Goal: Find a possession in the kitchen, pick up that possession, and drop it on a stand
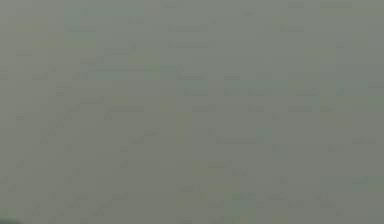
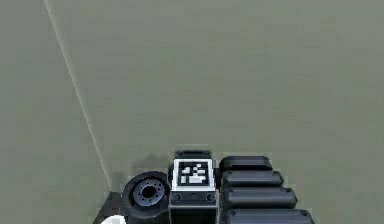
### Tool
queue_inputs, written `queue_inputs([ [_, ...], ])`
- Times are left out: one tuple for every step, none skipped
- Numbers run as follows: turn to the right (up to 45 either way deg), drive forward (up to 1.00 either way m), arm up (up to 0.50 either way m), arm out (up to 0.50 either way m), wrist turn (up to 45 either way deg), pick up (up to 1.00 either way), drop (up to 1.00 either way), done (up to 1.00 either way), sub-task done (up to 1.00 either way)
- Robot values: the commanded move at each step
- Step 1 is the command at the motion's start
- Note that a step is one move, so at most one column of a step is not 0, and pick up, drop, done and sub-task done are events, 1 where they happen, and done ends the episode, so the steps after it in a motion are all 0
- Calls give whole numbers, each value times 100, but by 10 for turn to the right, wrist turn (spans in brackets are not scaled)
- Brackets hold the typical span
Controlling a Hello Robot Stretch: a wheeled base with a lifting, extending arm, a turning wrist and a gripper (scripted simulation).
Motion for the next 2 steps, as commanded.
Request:
queue_inputs([
  [0, 0, 0, 36, 0, 0, 0, 0, 0],
  [0, 0, 0, 0, 390, 0, 0, 0, 0],
])
